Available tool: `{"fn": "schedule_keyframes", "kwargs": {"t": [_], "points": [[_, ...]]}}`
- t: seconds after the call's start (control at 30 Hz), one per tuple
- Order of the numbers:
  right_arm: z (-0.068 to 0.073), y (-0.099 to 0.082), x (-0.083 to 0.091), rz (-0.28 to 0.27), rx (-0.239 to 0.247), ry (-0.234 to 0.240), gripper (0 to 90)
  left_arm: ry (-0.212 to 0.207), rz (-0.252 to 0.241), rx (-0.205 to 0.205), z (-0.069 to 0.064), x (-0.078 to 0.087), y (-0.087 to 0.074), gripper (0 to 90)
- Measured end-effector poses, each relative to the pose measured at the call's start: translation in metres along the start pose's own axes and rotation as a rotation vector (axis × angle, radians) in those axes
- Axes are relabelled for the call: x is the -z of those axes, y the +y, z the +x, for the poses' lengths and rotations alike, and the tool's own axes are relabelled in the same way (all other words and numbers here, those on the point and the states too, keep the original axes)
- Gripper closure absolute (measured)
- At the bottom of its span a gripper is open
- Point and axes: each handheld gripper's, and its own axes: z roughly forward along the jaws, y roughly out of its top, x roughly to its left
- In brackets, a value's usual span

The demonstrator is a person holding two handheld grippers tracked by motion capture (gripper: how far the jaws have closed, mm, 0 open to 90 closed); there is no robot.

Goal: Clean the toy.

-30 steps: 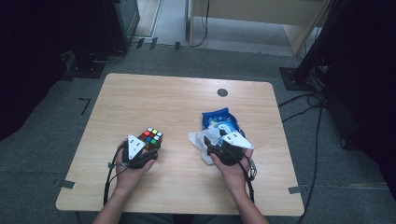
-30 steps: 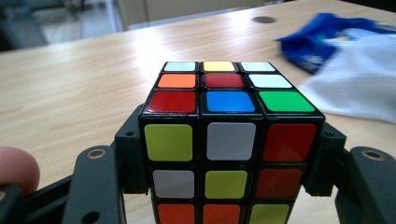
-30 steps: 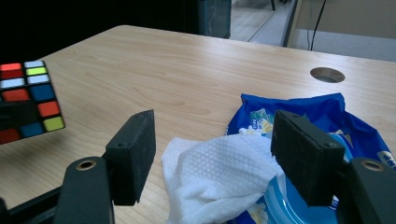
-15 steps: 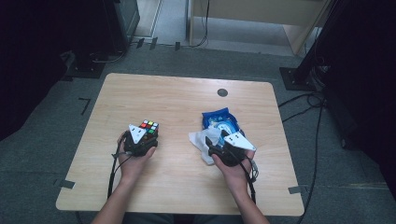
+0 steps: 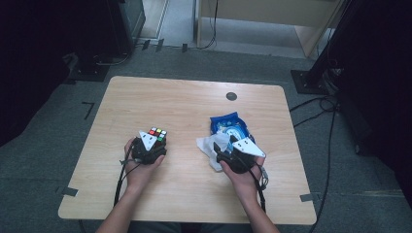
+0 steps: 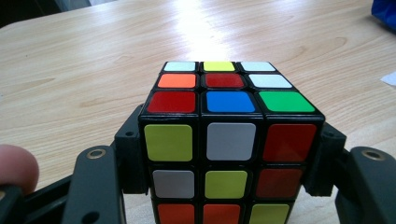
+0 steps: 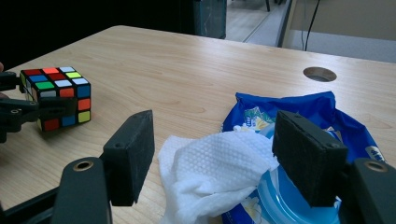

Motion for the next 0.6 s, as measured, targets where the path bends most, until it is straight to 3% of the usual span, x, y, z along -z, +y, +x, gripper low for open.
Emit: {"fn": "schedule_keyframes", "kwargs": {"t": [0.2,0.3,0.4,0.6], "points": [[0.0002,-0.0007,-0.0001,0.003,0.001,0.0,30.6,-0.002,0.012,0.008,-0.0001,0.0014,-0.0015,33.9],[0.0003,-0.0013,-0.0006,0.006,0.001,0.001,30.6,-0.002,0.05,0.001,-0.0011,0.001,-0.0024,33.8],[0.0004,-0.0012,-0.0007,0.005,0.0,0.002,30.7,-0.003,0.054,0.004,-0.001,0.0007,-0.0024,33.8],[0.0003,-0.0008,-0.0002,0.003,0.003,0.0,30.7,-0.044,0.099,0.018,0.002,-0.0024,-0.0016,31.8]]}}
